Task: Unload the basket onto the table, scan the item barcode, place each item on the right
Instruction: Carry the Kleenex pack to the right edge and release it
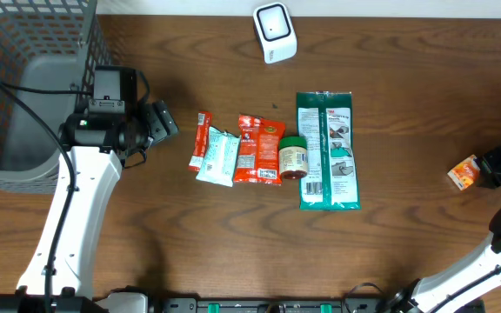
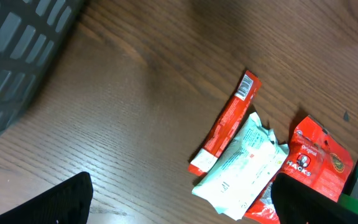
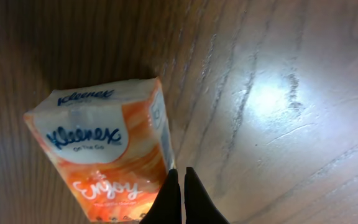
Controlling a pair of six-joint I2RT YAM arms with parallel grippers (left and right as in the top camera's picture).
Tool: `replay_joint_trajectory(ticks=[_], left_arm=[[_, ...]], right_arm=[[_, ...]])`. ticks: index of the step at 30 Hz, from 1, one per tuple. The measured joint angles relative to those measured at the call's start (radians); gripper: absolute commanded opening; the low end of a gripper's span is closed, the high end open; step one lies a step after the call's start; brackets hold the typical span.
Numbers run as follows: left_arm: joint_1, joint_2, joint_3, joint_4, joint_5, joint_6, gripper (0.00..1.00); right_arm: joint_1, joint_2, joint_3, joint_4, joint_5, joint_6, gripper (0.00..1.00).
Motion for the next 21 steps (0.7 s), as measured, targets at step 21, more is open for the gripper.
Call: replay_joint_trajectory(ticks=[21], left_arm=[[0.0, 0.0, 0.0, 0.0, 0.0, 0.0, 0.92]], right_arm=[[0.214, -0.002, 0.0, 0.028, -0.024, -0.103, 0.03]])
